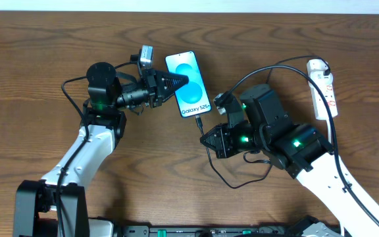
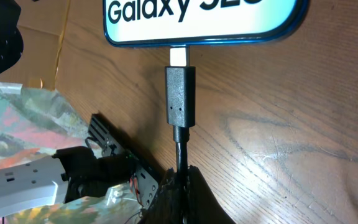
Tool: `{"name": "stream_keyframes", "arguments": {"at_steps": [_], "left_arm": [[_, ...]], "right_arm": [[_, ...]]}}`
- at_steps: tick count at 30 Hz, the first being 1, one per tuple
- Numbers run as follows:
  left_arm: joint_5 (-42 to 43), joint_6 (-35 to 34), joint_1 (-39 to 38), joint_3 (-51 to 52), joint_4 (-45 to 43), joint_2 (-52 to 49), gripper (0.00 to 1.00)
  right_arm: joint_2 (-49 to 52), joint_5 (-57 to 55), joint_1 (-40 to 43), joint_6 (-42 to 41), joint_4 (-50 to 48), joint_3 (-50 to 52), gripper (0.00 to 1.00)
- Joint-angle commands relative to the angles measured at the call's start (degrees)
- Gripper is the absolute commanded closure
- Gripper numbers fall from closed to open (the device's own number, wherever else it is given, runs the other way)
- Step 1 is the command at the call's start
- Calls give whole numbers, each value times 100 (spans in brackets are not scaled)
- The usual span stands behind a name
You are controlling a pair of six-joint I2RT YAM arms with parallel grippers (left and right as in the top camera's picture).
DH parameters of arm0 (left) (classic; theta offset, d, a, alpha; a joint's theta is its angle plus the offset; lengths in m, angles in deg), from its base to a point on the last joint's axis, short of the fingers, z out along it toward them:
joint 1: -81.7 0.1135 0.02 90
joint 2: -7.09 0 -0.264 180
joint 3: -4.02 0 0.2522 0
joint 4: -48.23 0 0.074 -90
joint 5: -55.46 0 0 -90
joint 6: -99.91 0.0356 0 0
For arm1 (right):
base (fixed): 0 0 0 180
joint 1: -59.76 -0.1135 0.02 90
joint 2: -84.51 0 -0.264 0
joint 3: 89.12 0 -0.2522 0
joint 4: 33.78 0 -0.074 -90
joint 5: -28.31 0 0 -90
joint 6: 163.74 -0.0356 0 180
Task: Plug charger to phone and switch on socket
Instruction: 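Align the plug under the phone held by the left gripper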
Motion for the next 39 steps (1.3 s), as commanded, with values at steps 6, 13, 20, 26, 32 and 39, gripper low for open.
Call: {"name": "stream_keyframes", "arguments": {"at_steps": [6,13,20,26,32,39], "left_arm": [[184,275,-7,-79,-74,24,92],[186,398,-7,-79,-72,24,92],[184,398,-7,-79,-72,24,93],[184,400,-7,-79,-72,24,93],[184,400,-7,-79,-72,24,93],[181,400,-7,-79,-72,24,93]], "right_arm": [[-4,15,-31,48,-129,7,99],[-4,13,-31,96,-146,7,99],[-7,9,-31,120,-144,7,99],[-7,-160,-31,179,-136,7,99],[-46,-317,-31,179,-136,7,99],[-262,-457,-31,179,-138,7,99]]}}
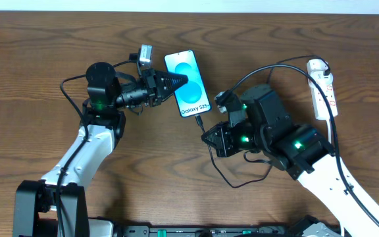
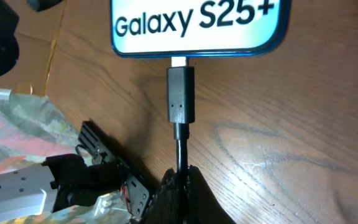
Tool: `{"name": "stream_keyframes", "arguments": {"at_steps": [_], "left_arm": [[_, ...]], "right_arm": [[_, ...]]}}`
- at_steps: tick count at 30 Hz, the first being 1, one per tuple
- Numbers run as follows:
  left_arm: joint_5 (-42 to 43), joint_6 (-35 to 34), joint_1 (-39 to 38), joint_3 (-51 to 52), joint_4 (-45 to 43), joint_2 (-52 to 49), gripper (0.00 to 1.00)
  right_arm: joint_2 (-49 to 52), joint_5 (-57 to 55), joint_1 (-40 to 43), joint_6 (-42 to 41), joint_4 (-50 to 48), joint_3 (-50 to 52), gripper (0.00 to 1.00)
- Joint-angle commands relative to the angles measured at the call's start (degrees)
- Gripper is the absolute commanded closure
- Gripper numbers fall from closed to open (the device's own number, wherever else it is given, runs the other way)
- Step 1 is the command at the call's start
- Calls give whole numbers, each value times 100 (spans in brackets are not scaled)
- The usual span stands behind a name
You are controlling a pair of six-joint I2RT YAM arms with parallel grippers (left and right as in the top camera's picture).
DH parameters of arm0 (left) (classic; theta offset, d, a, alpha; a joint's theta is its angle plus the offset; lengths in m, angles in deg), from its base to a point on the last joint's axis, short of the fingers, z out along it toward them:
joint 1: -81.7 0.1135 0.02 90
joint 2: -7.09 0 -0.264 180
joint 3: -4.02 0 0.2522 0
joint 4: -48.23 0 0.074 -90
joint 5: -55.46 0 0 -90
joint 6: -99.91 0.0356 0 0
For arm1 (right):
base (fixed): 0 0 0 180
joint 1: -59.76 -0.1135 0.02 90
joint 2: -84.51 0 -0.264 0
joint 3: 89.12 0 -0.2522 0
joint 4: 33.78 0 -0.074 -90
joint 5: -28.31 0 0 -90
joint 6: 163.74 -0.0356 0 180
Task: Plug charger to phone and switch on socket
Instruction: 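Align the plug under the phone held by the left gripper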
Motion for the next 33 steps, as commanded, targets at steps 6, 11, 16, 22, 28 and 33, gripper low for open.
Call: {"name": "stream_keyframes", "arguments": {"at_steps": [6,11,16,22,28,33], "left_arm": [[199,111,-13,-79,-70,24,93],[197,7,-13,-79,-72,24,93],[203,-188,-13,-79,-72,24,92],[179,-557,-13,-79,-72,24,93],[267,-546,-13,-79,-74,24,93],[621,-109,-13,-79,-74,24,92]], "right_arm": [[-243,-184,-26,83,-138,0,99],[-168,-234,-26,109,-393,0,99],[-44,-553,-26,109,-577,2,99],[81,-638,-72,151,-863,4,99],[227,-1082,-350,170,-1233,4,99],[238,-1344,-378,328,-1370,4,99]]}}
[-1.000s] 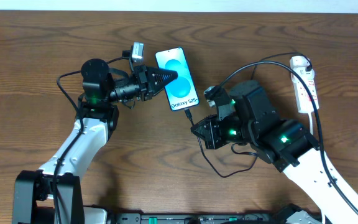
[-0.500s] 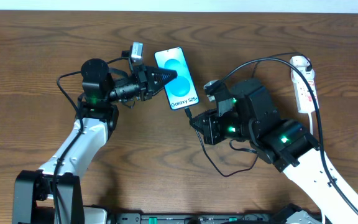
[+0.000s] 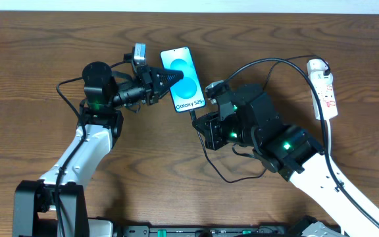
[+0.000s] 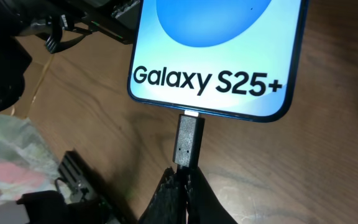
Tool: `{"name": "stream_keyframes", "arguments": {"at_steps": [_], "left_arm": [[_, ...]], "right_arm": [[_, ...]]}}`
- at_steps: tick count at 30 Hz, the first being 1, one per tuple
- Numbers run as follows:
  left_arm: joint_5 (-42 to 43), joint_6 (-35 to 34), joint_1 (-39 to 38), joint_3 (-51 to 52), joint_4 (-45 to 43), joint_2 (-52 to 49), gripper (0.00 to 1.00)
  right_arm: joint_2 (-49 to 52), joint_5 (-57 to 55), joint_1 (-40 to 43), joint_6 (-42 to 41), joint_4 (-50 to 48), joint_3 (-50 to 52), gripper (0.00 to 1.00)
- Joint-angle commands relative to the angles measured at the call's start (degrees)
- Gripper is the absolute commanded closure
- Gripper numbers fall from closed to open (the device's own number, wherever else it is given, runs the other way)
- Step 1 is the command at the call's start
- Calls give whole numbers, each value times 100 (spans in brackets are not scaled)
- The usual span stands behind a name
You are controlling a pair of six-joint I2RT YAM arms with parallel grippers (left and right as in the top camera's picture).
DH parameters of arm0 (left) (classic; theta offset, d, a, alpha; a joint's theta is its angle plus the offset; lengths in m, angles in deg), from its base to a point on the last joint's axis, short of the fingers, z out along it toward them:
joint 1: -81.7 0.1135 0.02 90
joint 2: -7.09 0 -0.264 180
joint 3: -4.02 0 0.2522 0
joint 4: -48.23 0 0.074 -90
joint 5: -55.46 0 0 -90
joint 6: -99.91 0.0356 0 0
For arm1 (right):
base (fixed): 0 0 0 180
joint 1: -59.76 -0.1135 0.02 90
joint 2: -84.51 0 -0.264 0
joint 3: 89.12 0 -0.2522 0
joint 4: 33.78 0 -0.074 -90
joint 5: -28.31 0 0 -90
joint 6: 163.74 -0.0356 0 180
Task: Plug charger to phone and switch on socket
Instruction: 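Align the plug under the phone held by the left gripper, then push the plug up into the phone's port with the right gripper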
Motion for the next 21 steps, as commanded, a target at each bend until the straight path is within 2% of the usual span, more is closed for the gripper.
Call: {"name": "stream_keyframes", "arguments": {"at_steps": [1,8,13,17,21], "left_arm": [[909,374,-133,-79,-66,28,93],[1021,752,-133,-79,-63,28,93],[1032,765,-133,-79,-63,28,93],[1047,765,-133,-79,-63,28,93],[1056,774,-192,-79,-66,28,93]], "right_arm": [[61,-487,-15,271,-323,-13,99],[59,-807,-11,278,-564,-13,99],[39,-883,13,256,-890,-13,99],[55,-909,35,-68,-846,-13,99],[52,-914,37,55,-1056,-13,99]]}}
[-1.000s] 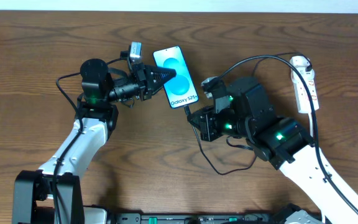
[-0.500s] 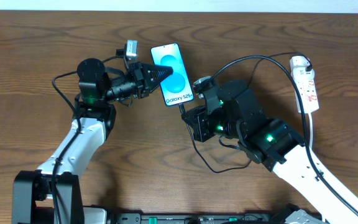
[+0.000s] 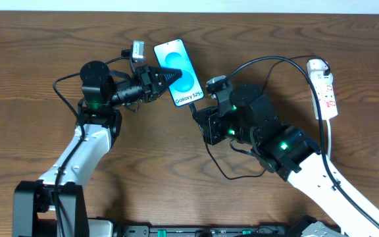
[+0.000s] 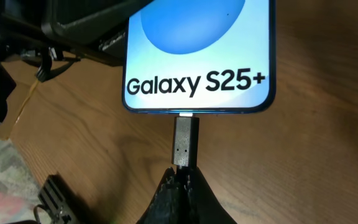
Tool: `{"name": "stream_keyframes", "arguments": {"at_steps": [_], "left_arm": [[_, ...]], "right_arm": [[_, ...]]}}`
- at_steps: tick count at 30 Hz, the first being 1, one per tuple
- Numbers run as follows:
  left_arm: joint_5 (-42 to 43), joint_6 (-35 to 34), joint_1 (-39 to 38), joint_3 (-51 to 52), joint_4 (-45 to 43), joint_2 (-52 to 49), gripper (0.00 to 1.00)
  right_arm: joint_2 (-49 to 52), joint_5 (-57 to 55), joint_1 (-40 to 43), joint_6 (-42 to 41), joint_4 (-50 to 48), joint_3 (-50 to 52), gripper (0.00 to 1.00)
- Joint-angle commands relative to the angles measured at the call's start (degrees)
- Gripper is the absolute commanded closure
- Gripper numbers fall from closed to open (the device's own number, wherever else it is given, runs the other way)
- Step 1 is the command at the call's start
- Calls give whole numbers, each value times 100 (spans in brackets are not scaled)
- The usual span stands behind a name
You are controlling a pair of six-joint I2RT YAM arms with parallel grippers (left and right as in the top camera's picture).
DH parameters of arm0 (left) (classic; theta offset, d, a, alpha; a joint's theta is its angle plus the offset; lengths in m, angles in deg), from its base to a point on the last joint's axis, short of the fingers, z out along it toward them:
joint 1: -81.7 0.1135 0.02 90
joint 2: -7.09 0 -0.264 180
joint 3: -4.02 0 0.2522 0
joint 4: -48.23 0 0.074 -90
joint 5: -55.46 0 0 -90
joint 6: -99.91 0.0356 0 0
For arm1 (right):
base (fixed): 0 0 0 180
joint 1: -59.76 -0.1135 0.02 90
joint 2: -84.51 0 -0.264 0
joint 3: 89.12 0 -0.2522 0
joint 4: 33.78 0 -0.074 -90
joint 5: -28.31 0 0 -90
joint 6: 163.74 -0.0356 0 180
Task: Plug charger to phone and switch on socket
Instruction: 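Push the plug up into the phone's port with the right gripper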
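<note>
The phone (image 3: 176, 63) lies face up with its screen lit, reading "Galaxy S25+" (image 4: 197, 56). My left gripper (image 3: 176, 74) reaches in from the left, its shut tips resting on the screen. My right gripper (image 4: 182, 182) is shut on the black cable just behind the charger plug (image 4: 185, 142). The plug sits against the phone's bottom port, with only a sliver of its metal tip showing. In the overhead view the right gripper (image 3: 196, 113) lies just below the phone's lower edge.
A white power strip (image 3: 325, 89) lies at the right of the wooden table (image 3: 38, 39). The black charger cable (image 3: 262, 62) arcs from it to my right gripper, and a slack loop (image 3: 226, 174) lies near the front.
The phone has shifted further up and left on the table, and both grippers have moved with it. The plug stays at the port, and the phone's bottom edge now sits squarer to my right gripper.
At first my right gripper held the plug at the phone's port with much of the metal tip showing, while the left tips rested on the screen. The exposed tip was then shorter, then a sliver. Phone and grippers have moved up and left since.
</note>
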Motion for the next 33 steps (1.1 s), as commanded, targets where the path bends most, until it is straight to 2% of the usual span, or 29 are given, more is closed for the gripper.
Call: {"name": "stream_keyframes", "arguments": {"at_steps": [1,4,11,16,18,22,28,32,33], "left_arm": [[1027,221,-262,-44,-11,26,93],[1095,560,-291,-44,-9,26,93],[754,1604,-289,-44,-11,26,93],[428,1985,-289,-44,-11,26,93],[308,2033,-289,-44,-39,26,93],[313,2175,-289,-44,-107,26,93],[308,2087,-289,-44,-210,26,93],[234,1226,-289,-44,-203,26,93],[181,920,-289,-44,-201,26,93]], "right_arm": [[24,-446,57,92,-470,-155,99],[22,-446,61,109,-275,-155,92],[-387,-446,79,627,664,-170,66],[-1346,-450,83,1405,1132,-188,39],[-1956,-570,83,1652,1255,-188,22],[-2476,-925,81,1650,1443,-186,9],[-2094,-942,-52,1488,1773,-11,1],[-1473,-986,-107,1320,1718,76,2],[-1305,-988,-116,1276,1679,76,5]]}}
